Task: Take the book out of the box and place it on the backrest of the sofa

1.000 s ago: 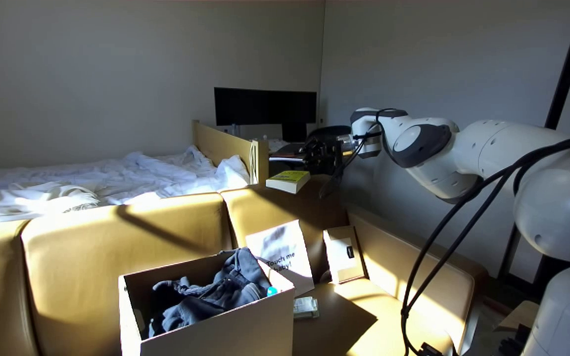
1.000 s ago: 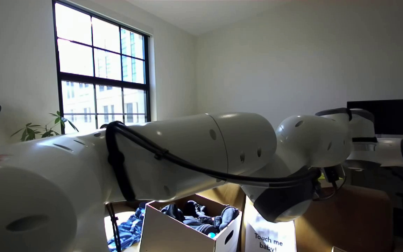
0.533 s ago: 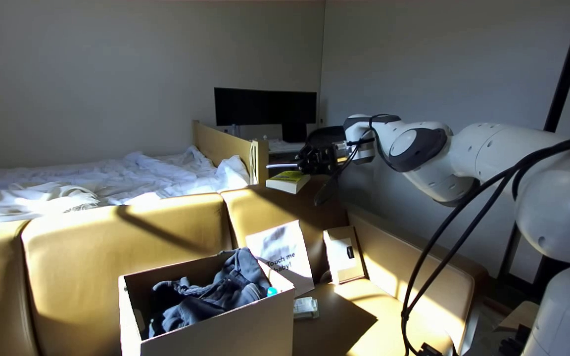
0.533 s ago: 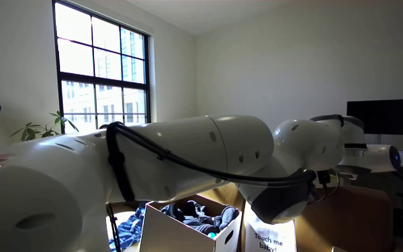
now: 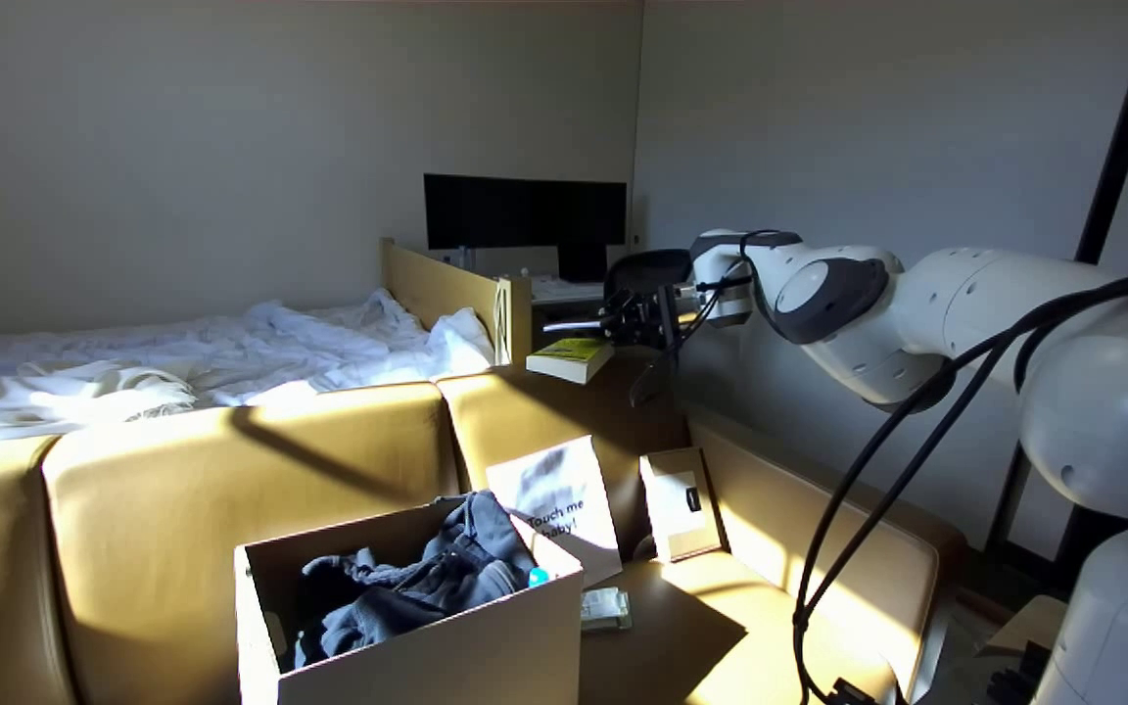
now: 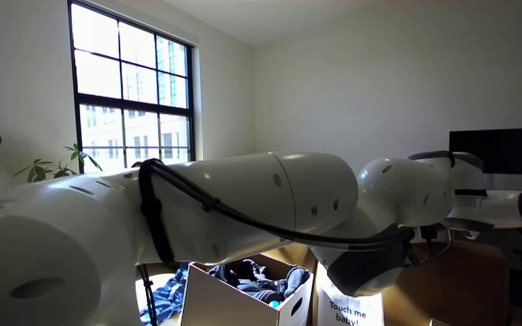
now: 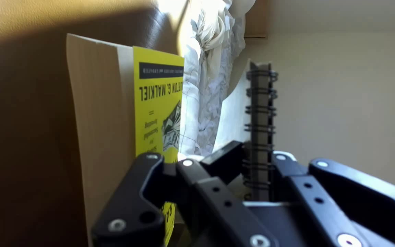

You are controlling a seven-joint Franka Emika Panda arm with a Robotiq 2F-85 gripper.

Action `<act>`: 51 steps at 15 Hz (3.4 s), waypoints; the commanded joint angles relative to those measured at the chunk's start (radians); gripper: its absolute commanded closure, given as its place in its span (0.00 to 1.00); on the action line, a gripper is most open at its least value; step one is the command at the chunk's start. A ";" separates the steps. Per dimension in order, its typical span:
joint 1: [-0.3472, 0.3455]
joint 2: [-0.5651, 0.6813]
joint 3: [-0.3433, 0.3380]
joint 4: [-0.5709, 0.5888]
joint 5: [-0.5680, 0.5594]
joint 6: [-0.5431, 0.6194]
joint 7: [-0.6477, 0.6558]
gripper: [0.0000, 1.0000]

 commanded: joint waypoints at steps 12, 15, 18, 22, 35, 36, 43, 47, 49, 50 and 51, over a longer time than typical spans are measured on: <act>0.035 0.001 -0.160 0.010 0.029 -0.044 0.158 0.97; 0.054 0.001 -0.211 0.022 0.039 -0.075 0.158 0.97; 0.071 0.001 -0.241 0.035 0.032 -0.102 0.158 0.57; 0.077 0.001 -0.253 0.046 0.029 -0.129 0.153 0.31; -0.060 -0.050 -0.324 0.042 -0.006 -0.097 0.327 0.00; -0.069 -0.061 -0.341 0.038 -0.024 -0.120 0.335 0.00; -0.052 -0.167 -0.500 0.032 -0.266 -0.104 0.524 0.00; -0.017 -0.231 -0.582 0.008 -0.411 -0.122 0.671 0.00; 0.018 -0.212 -0.646 0.053 -0.453 -0.185 0.736 0.00; 0.038 -0.207 -0.671 0.053 -0.475 -0.212 0.763 0.00; 0.057 -0.201 -0.699 0.053 -0.498 -0.222 0.794 0.00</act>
